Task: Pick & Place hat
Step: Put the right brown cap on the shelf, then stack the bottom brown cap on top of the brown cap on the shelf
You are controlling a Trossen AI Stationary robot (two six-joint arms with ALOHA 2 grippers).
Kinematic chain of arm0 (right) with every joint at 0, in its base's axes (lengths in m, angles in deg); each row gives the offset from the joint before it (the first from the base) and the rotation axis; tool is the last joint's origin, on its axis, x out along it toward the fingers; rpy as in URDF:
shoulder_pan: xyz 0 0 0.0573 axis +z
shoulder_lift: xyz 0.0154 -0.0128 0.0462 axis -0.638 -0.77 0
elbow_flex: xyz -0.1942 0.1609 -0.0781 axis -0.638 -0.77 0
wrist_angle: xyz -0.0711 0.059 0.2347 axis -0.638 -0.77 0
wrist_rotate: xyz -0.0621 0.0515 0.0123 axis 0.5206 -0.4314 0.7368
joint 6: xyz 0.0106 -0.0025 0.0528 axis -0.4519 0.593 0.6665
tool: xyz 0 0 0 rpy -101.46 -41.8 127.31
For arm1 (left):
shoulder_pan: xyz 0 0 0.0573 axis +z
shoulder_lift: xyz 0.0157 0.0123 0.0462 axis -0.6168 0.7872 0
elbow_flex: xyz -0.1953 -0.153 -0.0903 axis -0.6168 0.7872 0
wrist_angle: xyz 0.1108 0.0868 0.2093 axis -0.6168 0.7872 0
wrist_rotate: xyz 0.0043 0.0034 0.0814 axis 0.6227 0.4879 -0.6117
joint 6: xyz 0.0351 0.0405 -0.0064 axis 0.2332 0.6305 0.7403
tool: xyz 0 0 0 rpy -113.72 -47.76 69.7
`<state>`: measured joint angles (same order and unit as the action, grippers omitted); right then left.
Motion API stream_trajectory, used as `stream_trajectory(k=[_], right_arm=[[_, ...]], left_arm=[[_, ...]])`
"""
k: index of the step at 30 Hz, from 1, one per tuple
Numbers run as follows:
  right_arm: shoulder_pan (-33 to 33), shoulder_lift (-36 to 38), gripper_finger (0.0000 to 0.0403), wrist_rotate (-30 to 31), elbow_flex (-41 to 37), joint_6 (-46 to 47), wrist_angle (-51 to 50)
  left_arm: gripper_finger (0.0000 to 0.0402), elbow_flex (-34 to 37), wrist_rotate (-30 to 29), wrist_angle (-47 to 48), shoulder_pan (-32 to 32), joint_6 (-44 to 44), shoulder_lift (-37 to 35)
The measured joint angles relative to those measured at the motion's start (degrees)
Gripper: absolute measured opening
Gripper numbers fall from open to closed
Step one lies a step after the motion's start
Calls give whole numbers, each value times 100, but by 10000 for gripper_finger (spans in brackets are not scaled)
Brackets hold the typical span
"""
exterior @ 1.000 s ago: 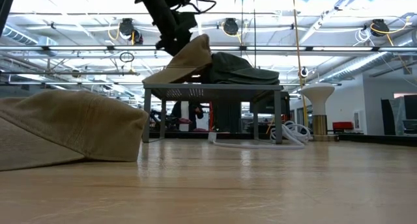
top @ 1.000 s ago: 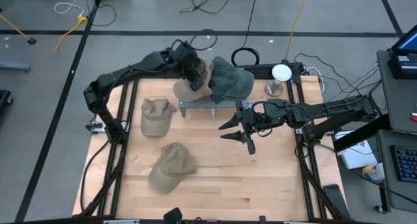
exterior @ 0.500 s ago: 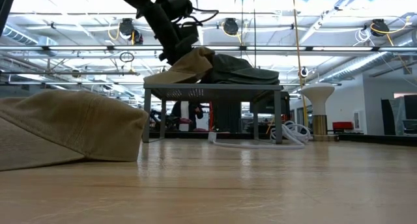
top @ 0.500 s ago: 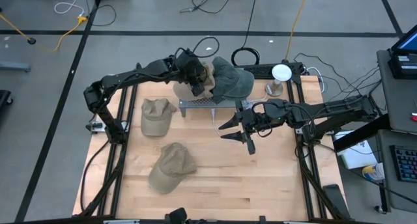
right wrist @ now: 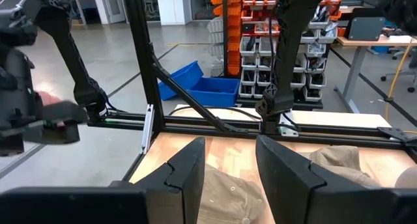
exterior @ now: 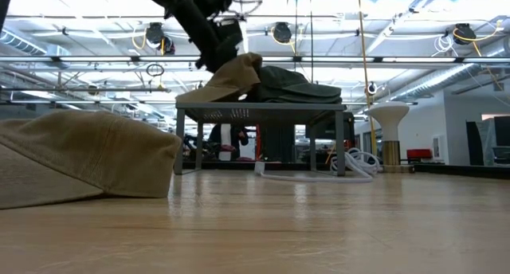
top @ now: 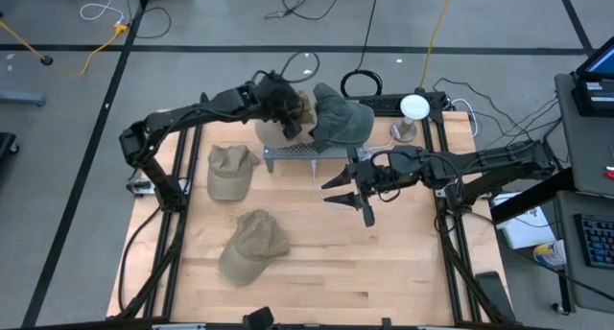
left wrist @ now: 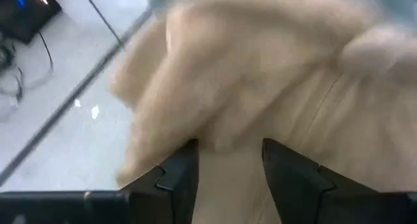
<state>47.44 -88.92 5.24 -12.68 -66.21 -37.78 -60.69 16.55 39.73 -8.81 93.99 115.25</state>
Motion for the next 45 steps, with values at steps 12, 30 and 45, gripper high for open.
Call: stream_trajectory(k=[12,30,45], right_arm=[[-63,0,130,-5,0,22,-2],[-74,0,130,-8,0,153,-17],[-98,1726,130,309,-2334,1351,1019]], left_arm=[[173,-6,-47,487,-23,-1044,-860],[172,-8,932,3222,-793,-2172,-2135],[173,-8,1463,3559,-2434,-1151,-2080]])
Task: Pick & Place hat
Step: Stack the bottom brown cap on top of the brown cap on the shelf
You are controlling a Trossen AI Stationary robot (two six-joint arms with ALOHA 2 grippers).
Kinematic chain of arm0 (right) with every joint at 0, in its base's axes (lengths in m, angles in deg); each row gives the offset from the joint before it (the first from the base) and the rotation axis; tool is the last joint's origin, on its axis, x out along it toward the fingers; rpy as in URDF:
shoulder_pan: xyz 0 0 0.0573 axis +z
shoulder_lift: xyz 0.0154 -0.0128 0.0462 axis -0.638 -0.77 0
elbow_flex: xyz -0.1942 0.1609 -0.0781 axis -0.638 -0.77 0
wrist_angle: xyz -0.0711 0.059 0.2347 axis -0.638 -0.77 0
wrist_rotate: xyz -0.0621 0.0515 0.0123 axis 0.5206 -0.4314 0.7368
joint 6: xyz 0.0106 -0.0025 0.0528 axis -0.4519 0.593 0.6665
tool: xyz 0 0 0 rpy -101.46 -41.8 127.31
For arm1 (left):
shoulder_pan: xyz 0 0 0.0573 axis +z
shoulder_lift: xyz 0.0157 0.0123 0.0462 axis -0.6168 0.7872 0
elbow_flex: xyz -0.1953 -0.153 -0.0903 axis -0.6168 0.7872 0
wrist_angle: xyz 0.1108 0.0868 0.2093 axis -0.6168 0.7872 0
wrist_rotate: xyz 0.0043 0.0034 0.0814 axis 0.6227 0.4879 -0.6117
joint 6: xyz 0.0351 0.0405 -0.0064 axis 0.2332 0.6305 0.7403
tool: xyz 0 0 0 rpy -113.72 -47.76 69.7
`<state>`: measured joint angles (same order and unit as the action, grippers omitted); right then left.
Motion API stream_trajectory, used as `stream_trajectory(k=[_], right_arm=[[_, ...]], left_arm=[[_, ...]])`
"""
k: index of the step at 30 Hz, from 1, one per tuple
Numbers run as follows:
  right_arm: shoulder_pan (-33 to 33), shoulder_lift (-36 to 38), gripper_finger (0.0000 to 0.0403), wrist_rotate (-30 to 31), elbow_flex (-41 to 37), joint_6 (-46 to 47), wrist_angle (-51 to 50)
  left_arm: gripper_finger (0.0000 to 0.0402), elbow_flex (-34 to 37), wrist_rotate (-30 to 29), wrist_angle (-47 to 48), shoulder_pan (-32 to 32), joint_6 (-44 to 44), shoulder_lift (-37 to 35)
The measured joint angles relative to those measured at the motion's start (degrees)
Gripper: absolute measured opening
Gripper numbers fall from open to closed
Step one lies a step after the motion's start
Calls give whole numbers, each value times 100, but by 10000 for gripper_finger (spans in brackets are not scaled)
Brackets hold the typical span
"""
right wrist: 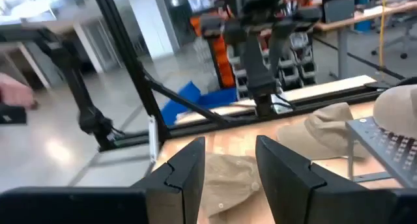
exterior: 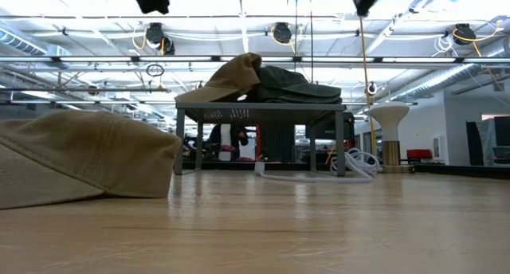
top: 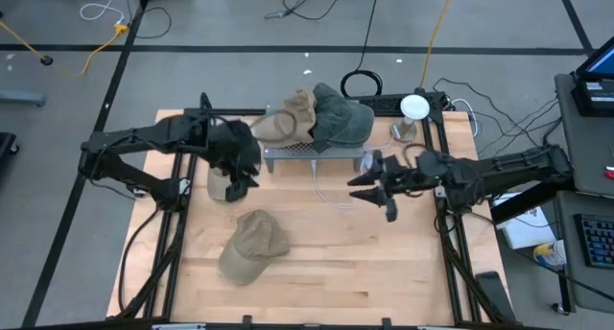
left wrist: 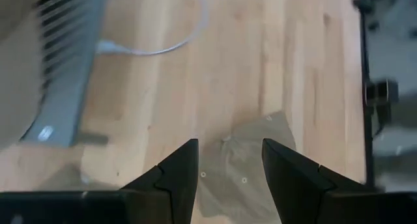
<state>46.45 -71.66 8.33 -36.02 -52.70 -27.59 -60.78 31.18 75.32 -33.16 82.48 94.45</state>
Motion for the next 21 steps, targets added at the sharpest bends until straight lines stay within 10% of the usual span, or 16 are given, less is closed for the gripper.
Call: stream_trajectory(k=[21], right_arm=[[15,2660,130,-23,-3349,-7,1335]], left_arm=[[173,-2,-8,-823,-1039,1707,1519]])
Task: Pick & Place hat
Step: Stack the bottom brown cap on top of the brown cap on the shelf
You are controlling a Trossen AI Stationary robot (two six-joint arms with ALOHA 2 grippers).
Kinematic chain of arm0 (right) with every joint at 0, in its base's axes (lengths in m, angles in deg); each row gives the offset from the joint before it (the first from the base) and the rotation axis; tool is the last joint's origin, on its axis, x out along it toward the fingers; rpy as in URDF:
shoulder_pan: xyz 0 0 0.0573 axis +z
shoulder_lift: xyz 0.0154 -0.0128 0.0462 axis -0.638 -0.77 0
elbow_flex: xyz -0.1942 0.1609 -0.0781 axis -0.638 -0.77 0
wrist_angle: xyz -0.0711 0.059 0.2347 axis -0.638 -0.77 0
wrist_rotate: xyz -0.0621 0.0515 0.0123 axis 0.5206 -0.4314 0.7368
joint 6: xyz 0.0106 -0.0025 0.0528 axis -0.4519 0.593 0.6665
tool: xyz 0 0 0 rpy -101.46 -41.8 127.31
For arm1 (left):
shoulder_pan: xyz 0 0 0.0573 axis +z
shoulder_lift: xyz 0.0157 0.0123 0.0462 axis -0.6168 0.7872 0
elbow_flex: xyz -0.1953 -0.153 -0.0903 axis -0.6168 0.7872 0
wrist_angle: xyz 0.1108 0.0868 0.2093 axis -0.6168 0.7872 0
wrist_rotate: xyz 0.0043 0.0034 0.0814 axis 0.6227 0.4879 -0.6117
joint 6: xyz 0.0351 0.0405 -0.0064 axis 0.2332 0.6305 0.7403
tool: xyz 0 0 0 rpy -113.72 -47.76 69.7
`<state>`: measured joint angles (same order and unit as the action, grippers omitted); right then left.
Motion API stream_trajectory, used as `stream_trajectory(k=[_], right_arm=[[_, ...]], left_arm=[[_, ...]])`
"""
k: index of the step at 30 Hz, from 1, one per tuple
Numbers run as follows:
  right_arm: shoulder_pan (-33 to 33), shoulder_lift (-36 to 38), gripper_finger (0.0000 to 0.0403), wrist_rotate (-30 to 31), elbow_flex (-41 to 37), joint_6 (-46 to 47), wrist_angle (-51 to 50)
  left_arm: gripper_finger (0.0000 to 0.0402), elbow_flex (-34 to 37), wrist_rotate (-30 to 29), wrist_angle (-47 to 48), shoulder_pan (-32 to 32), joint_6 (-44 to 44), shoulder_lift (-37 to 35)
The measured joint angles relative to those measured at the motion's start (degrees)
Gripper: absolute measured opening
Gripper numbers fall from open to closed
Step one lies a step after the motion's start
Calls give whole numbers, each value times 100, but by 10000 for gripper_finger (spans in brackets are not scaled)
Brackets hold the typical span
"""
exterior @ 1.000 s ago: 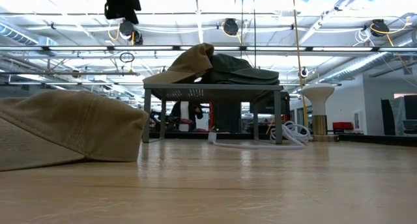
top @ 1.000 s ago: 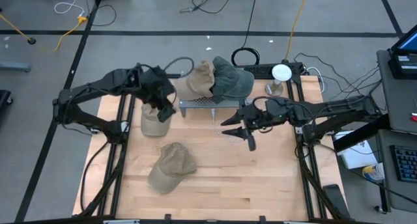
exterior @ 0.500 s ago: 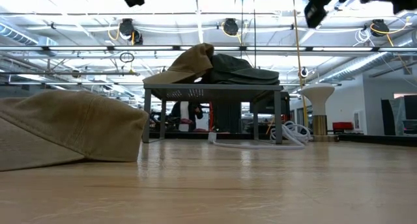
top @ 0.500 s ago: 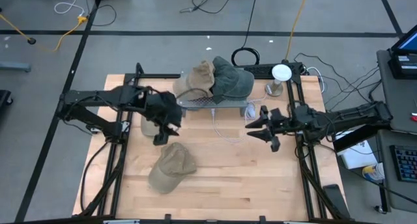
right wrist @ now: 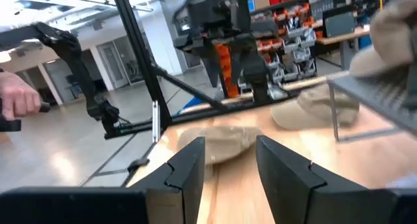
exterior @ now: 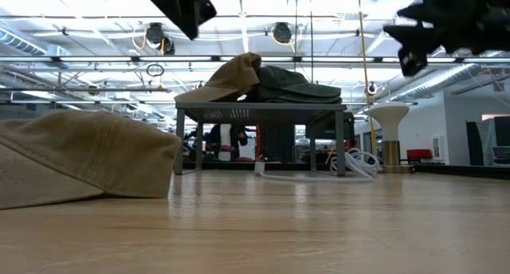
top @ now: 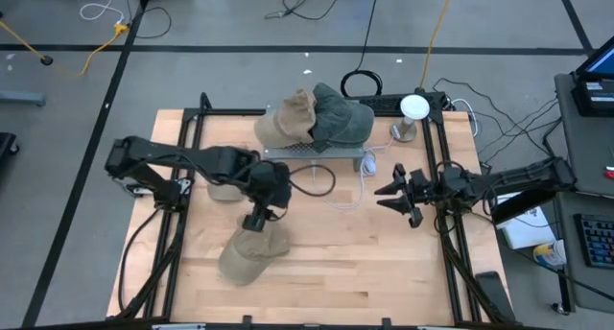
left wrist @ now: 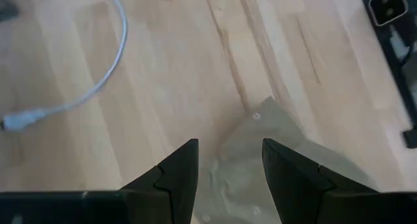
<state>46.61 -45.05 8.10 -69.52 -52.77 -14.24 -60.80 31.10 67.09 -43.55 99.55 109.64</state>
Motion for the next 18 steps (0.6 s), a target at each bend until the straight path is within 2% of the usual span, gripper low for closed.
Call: stream_trajectory(k=[5,10,14,18], right_arm=[[0,261,130,-23,-437,-23,-4],[2,401,130,-313,-793,112,-29],[2,418,130,-304,-991,245,37],[0,453,130,-301,-998,-35,-3]], left_arm=[[172,0,8,-7,-31,483,286],[173,0,8,105,-31,852,473],[173,0,15,230,-31,917,588],[173,0,63,313,-31,948,668]])
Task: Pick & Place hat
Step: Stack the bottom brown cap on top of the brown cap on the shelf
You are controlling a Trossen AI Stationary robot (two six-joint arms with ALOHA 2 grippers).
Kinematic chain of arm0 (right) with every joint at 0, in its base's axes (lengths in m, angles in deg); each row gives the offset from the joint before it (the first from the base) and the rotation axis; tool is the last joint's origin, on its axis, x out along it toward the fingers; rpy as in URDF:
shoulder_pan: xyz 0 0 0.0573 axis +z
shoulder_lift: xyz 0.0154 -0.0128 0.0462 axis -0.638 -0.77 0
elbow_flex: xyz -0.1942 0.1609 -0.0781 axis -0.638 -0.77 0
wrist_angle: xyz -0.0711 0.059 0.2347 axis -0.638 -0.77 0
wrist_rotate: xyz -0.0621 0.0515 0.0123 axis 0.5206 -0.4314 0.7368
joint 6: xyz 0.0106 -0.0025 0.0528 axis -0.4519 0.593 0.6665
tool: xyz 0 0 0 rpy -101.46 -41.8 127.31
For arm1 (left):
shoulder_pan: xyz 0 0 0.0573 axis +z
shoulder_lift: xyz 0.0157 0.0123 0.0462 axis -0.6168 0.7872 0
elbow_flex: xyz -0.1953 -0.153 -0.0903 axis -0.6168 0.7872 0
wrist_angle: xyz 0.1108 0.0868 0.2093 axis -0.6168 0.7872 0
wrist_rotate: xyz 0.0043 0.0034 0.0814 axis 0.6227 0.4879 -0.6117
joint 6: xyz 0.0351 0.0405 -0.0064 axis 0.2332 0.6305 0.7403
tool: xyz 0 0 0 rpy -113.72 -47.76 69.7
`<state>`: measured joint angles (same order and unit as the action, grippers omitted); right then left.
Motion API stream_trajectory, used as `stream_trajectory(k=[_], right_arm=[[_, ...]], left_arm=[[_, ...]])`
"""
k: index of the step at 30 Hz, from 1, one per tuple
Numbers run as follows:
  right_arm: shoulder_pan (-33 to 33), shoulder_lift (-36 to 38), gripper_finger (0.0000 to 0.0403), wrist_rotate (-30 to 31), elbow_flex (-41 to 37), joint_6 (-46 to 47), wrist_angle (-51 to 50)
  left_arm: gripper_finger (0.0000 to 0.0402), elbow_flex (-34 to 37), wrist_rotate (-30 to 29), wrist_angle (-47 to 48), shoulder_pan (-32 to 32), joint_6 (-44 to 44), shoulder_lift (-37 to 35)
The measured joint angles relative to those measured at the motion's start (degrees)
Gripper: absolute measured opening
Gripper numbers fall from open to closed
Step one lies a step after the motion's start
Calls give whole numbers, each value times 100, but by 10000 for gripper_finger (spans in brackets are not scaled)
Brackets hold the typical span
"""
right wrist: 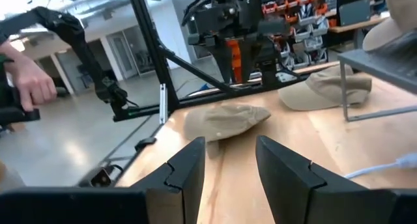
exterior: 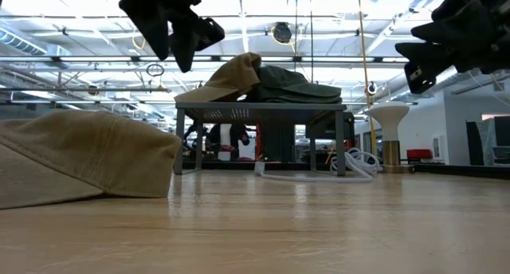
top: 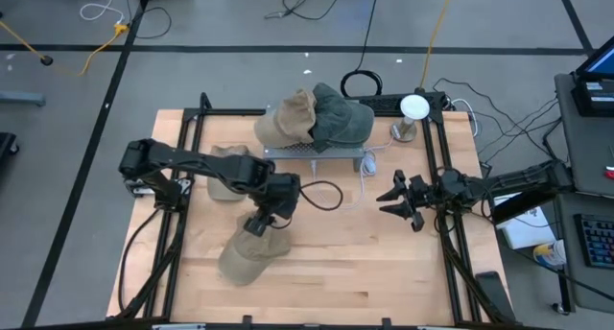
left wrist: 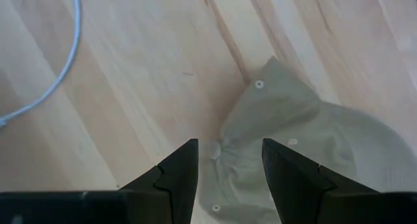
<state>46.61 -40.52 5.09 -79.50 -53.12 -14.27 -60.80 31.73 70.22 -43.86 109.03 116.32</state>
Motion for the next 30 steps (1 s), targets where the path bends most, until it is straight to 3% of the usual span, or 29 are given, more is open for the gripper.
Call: stream_trajectory(k=[8,23,30], right_arm=[[-15,106,130,248,-10,-282,-458],[-15,376,130,3956,-15,-464,-2042],[-15,295,130,4198,-17,-1198,-1946]], left_arm=[[173,2,136,48,0,-74,5],[173,2,130,211,0,-144,5],[173,2,85,565,0,219,5]])
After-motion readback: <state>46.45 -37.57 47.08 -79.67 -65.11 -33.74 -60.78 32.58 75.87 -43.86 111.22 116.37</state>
